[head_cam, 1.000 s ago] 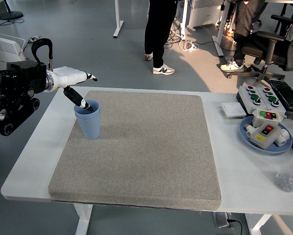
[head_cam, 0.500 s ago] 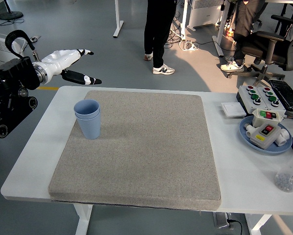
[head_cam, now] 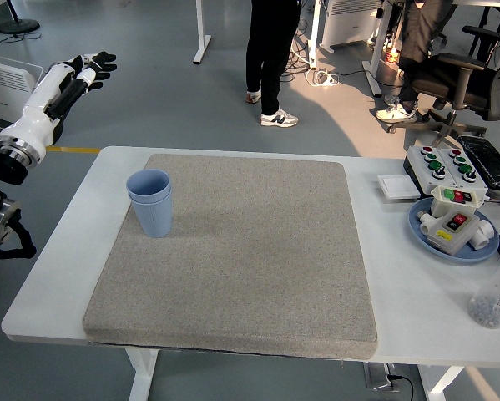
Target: Push cup pick cup insert cup
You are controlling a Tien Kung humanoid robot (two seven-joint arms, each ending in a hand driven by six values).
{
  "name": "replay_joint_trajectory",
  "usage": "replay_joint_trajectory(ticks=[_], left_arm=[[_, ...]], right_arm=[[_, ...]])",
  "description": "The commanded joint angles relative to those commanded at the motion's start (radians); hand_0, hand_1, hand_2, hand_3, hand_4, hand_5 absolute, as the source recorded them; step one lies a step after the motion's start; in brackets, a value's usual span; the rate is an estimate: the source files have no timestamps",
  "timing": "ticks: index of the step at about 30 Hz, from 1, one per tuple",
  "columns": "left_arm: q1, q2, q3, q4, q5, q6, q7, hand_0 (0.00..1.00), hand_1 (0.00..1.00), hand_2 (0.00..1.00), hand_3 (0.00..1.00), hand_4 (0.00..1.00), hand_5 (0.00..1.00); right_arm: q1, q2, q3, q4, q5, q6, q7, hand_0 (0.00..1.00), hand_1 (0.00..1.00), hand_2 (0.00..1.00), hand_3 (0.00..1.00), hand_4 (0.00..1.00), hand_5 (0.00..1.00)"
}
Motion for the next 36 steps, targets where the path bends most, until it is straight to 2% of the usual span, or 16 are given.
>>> replay_joint_trajectory(ticks=[3, 5, 8, 11, 15, 18, 19, 23, 27, 36], left_arm=[[0.107, 0.005, -0.057, -0.091, -0.121, -0.024, 0.000, 0.836, 0.862, 0.849, 0.805, 0.668, 0.998], [0.174, 0.002, -0.080, -0.133, -0.181, -0.032, 0.001, 0.836, 0.862, 0.849, 0.805, 0.668, 0.998], [0.268, -0.017, -0.118, -0.193, -0.200, -0.040, -0.006, 0.836, 0.862, 0.849, 0.805, 0.668, 0.998], [0.340, -0.037, -0.137, -0.223, -0.198, -0.043, -0.015, 0.837, 0.863, 0.853, 0.809, 0.673, 0.998], [0.468, -0.118, -0.197, -0.259, -0.193, -0.039, -0.019, 0.841, 0.864, 0.858, 0.811, 0.672, 0.998], [0.565, -0.196, -0.257, -0.275, -0.202, -0.030, -0.018, 0.841, 0.864, 0.858, 0.811, 0.672, 0.998], [0.589, -0.212, -0.267, -0.277, -0.203, -0.027, -0.020, 0.841, 0.864, 0.858, 0.811, 0.672, 0.998], [0.658, -0.234, -0.277, -0.284, -0.250, -0.010, -0.045, 0.841, 0.865, 0.857, 0.810, 0.673, 0.998], [0.698, -0.244, -0.268, -0.289, -0.333, 0.006, -0.079, 0.850, 0.866, 0.863, 0.807, 0.674, 0.998], [0.720, -0.256, -0.251, -0.289, -0.316, 0.004, -0.091, 0.852, 0.867, 0.862, 0.803, 0.669, 0.998]], right_arm=[[-0.001, 0.002, 0.013, 0.000, -0.006, -0.005, 0.002, 0.528, 0.546, 0.511, 0.651, 0.298, 0.998], [-0.002, 0.003, 0.020, 0.000, -0.007, -0.007, 0.002, 0.528, 0.546, 0.511, 0.651, 0.298, 0.998], [-0.007, 0.004, 0.040, 0.000, -0.024, -0.010, 0.003, 0.528, 0.546, 0.511, 0.651, 0.298, 0.998], [-0.010, 0.005, 0.045, 0.000, -0.027, -0.012, 0.003, 0.528, 0.546, 0.512, 0.650, 0.297, 0.998], [-0.013, 0.005, 0.048, 0.000, -0.028, -0.013, 0.004, 0.528, 0.546, 0.512, 0.648, 0.297, 0.998], [-0.016, 0.005, 0.051, 0.000, -0.034, -0.015, 0.004, 0.528, 0.546, 0.512, 0.648, 0.297, 0.998], [-0.016, 0.005, 0.051, 0.000, -0.035, -0.016, 0.003, 0.528, 0.546, 0.512, 0.648, 0.297, 0.998], [-0.017, 0.005, 0.061, 0.000, -0.051, -0.020, 0.003, 0.528, 0.546, 0.512, 0.648, 0.296, 0.998], [-0.019, 0.004, 0.075, 0.000, -0.078, -0.021, 0.003, 0.528, 0.546, 0.512, 0.645, 0.290, 0.998], [-0.023, 0.005, 0.083, 0.000, -0.083, -0.029, 0.004, 0.528, 0.546, 0.512, 0.643, 0.287, 0.998]])
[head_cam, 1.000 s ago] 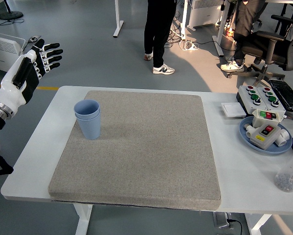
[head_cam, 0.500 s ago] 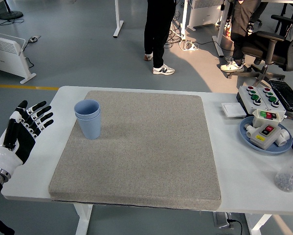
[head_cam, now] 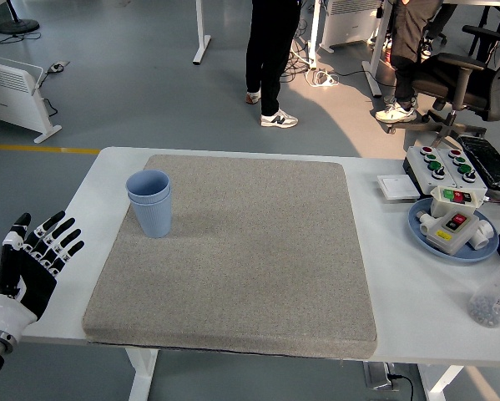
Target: Push cup pick cup insert cup
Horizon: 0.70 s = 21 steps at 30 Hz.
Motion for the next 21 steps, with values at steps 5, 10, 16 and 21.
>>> replay_joint_trajectory(ticks=[5, 10, 16, 21], left_arm=[[-0.008, -0.004, 0.001, 0.016, -0.001, 0.002, 0.000, 0.851, 0.867, 0.862, 0.803, 0.669, 0.998], [-0.014, -0.004, 0.004, 0.025, 0.002, 0.002, -0.002, 0.851, 0.867, 0.860, 0.802, 0.667, 0.998], [-0.018, -0.007, 0.005, 0.036, 0.003, -0.005, -0.003, 0.854, 0.866, 0.860, 0.796, 0.668, 0.998], [-0.024, -0.008, 0.006, 0.045, 0.005, -0.007, -0.003, 0.854, 0.865, 0.860, 0.795, 0.668, 0.998]], right_arm=[[0.003, -0.001, -0.006, 0.000, 0.013, -0.001, 0.004, 0.528, 0.546, 0.512, 0.641, 0.282, 0.998], [0.008, -0.001, -0.003, 0.000, 0.015, -0.003, 0.007, 0.528, 0.546, 0.512, 0.639, 0.281, 0.998], [0.012, 0.000, 0.004, 0.000, 0.012, -0.006, 0.008, 0.528, 0.546, 0.512, 0.636, 0.272, 0.998], [0.016, 0.001, 0.005, 0.000, 0.012, -0.009, 0.009, 0.528, 0.546, 0.512, 0.631, 0.253, 0.998]])
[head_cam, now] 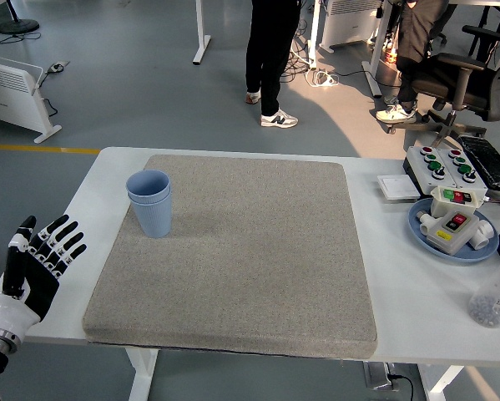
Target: Push cup pick cup insert cup
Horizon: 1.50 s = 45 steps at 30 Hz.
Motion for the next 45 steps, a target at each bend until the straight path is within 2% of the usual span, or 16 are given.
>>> replay_joint_trajectory(ticks=[26, 45], left_arm=[[-0.014, -0.008, -0.001, 0.022, 0.008, 0.007, -0.005, 0.854, 0.863, 0.859, 0.791, 0.665, 0.998], [-0.019, -0.008, 0.013, 0.023, 0.009, -0.009, 0.002, 0.854, 0.863, 0.862, 0.792, 0.668, 0.998]], right_arm=[[0.007, -0.002, 0.014, 0.000, -0.020, -0.007, -0.006, 0.528, 0.546, 0.512, 0.625, 0.242, 0.998], [0.008, -0.002, 0.018, 0.000, -0.025, -0.008, -0.008, 0.528, 0.546, 0.511, 0.620, 0.238, 0.998]])
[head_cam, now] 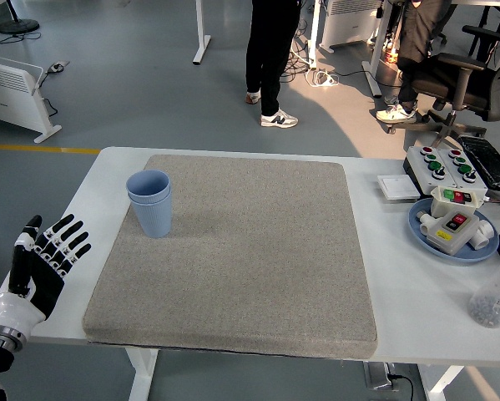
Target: Push cup pick cup insert cup
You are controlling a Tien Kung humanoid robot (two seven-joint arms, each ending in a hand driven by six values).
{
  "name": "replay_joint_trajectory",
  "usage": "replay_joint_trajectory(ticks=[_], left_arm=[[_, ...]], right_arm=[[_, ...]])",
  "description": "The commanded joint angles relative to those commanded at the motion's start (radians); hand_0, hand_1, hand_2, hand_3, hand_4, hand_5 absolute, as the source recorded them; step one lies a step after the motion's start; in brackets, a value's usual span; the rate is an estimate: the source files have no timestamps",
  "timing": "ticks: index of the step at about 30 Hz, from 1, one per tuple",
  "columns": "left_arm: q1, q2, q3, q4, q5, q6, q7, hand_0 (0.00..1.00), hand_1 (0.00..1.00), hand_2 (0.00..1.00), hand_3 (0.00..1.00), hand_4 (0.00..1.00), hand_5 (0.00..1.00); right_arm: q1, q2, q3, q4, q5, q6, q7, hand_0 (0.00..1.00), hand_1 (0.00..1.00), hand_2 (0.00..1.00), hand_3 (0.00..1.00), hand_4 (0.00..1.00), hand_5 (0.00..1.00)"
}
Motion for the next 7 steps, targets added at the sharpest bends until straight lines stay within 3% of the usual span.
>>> replay_joint_trajectory(ticks=[7], left_arm=[[-0.001, 0.001, 0.009, 0.003, 0.002, -0.009, 0.006, 0.861, 0.872, 0.874, 0.809, 0.669, 0.998]], right_arm=[[-0.003, 0.000, -0.001, 0.000, -0.001, 0.000, -0.001, 0.528, 0.546, 0.510, 0.620, 0.233, 0.998]])
